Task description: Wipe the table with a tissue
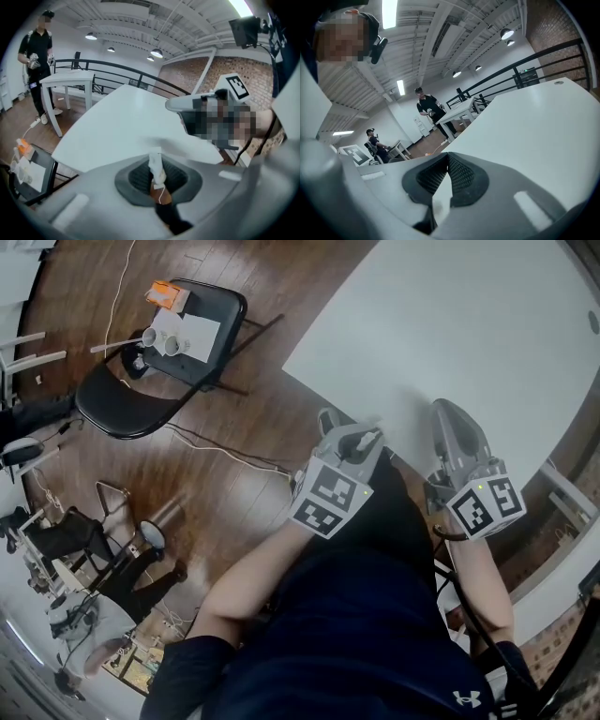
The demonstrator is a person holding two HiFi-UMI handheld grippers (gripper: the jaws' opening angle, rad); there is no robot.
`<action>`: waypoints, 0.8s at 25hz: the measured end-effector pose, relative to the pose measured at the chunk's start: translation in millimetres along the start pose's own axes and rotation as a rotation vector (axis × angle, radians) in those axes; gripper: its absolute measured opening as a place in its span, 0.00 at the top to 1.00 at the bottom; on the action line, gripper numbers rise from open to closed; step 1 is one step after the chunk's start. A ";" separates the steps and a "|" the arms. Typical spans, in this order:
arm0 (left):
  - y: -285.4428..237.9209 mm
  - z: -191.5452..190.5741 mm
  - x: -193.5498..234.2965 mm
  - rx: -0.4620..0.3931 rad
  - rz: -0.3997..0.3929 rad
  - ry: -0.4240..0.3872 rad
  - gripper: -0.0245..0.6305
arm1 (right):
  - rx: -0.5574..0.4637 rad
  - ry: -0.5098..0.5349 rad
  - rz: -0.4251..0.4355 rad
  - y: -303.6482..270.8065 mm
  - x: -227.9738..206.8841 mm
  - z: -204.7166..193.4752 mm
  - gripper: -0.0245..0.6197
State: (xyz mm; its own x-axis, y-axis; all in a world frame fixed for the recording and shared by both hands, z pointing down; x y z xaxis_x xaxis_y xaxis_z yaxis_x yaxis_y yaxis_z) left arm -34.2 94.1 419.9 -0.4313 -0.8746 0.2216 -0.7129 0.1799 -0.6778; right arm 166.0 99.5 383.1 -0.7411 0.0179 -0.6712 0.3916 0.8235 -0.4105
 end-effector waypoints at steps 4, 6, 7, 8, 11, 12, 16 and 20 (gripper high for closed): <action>28.6 6.4 17.0 -0.045 0.061 0.029 0.93 | -0.010 0.015 0.035 -6.1 15.1 8.7 0.95; 44.6 12.7 19.2 -0.058 0.068 0.053 0.93 | -0.008 0.023 0.053 -5.0 25.7 15.6 0.95; 53.3 17.7 18.8 -0.066 0.067 0.067 0.93 | -0.007 0.028 0.063 -3.3 31.7 19.7 0.95; 62.3 23.5 19.0 -0.079 0.072 0.079 0.93 | -0.006 0.036 0.072 -1.6 38.1 24.4 0.95; 90.8 39.2 27.8 -0.138 0.122 0.100 0.93 | -0.011 0.064 0.098 -0.7 57.0 36.5 0.95; 100.6 43.2 31.1 -0.160 0.142 0.107 0.93 | -0.012 0.071 0.104 -0.5 62.7 38.7 0.95; 135.9 62.0 34.8 -0.256 0.209 0.122 0.93 | -0.020 0.100 0.129 5.7 79.6 45.8 0.95; 152.4 78.4 34.3 -0.341 0.243 0.126 0.93 | -0.031 0.130 0.155 6.6 84.3 53.3 0.95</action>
State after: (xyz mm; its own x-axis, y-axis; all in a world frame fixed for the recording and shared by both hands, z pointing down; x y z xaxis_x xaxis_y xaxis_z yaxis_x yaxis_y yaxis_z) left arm -114.3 56.2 269.2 -0.6584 -0.7302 0.1825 -0.7148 0.5309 -0.4552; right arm 135.2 76.2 290.9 -0.7382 0.2173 -0.6387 0.4913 0.8219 -0.2882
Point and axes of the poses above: the fingertips, and each gripper's own axes: y backward along the fingers, x to its left, z out of its top, the point moved 10 cm from there along y, backward along the fingers, and after that the axes turned 12 degrees about -y, right-handed, at the moved point
